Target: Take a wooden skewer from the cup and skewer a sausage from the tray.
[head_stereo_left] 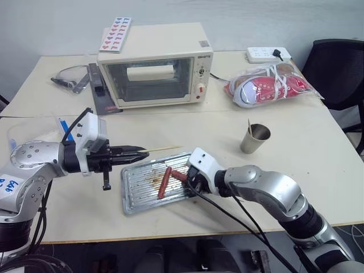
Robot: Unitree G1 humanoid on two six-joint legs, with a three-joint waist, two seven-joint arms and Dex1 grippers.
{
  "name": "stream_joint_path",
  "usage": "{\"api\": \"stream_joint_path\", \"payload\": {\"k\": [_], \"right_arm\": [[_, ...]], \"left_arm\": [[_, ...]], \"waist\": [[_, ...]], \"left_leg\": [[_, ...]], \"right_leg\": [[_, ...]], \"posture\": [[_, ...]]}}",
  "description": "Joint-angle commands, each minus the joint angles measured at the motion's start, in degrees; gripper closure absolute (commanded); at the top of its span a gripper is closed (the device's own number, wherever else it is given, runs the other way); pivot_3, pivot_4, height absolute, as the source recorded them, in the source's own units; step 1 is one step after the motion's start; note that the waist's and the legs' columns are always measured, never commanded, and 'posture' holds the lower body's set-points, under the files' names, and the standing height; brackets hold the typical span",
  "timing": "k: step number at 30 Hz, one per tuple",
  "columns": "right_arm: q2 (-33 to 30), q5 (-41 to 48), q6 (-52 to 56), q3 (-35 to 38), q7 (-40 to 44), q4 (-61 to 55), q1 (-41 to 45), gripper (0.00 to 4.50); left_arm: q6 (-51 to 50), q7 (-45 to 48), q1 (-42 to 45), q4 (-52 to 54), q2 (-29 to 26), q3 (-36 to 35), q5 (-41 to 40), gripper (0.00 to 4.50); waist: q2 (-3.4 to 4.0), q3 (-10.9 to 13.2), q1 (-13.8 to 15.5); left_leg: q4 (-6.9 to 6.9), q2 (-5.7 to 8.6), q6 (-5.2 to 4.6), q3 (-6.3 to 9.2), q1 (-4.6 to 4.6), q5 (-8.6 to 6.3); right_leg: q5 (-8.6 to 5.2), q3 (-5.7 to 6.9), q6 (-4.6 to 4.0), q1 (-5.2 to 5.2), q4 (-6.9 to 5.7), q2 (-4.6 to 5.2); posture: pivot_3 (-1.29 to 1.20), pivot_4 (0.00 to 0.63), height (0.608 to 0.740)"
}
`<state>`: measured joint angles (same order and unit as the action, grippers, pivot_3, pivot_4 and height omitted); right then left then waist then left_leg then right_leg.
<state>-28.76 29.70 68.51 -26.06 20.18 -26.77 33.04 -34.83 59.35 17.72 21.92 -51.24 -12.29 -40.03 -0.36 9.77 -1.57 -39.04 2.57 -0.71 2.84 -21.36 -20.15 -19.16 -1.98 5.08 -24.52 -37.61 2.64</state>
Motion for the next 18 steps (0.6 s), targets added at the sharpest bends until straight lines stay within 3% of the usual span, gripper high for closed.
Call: {"api": "stream_joint_path", "payload": {"k": [1,10,18], "right_arm": [[-0.2,-1.7,1.0,-1.1,0.8,1.0,-1.8,4.11],[-1.3,-4.5,-0.1,-1.6,2.6,0.6,-1.7,4.11],[-15.9,-13.3,-19.2,-2.1,15.6,-3.5,2.3,4.11]], "left_arm": [[0.9,-0.4,0.9,0.9,0.0,-0.2,0.1,4.5],[1.4,-0.4,1.8,0.0,0.2,0.6,0.6,4.5],[2.3,1.5,4.3,-4.9,1.0,2.9,2.0,4.5]], "waist": [[0.0,0.0,0.0],[0.0,0.0,0.0],[0.0,0.0,0.1]], "left_leg": [[0.0,0.0,0.0,0.0,0.0,0.0],[0.0,0.01,0.0,0.0,0.0,0.0],[-0.03,0.09,-0.01,0.0,-0.02,0.0]], "right_leg": [[0.0,0.0,0.0,0.0,0.0,0.0],[0.0,0.0,0.0,0.01,0.0,0.0],[0.0,0.0,0.0,-0.01,0.03,0.05]], "posture": [[0.0,0.15,0.74],[0.0,0.15,0.74],[0.0,0.15,0.74]]}}
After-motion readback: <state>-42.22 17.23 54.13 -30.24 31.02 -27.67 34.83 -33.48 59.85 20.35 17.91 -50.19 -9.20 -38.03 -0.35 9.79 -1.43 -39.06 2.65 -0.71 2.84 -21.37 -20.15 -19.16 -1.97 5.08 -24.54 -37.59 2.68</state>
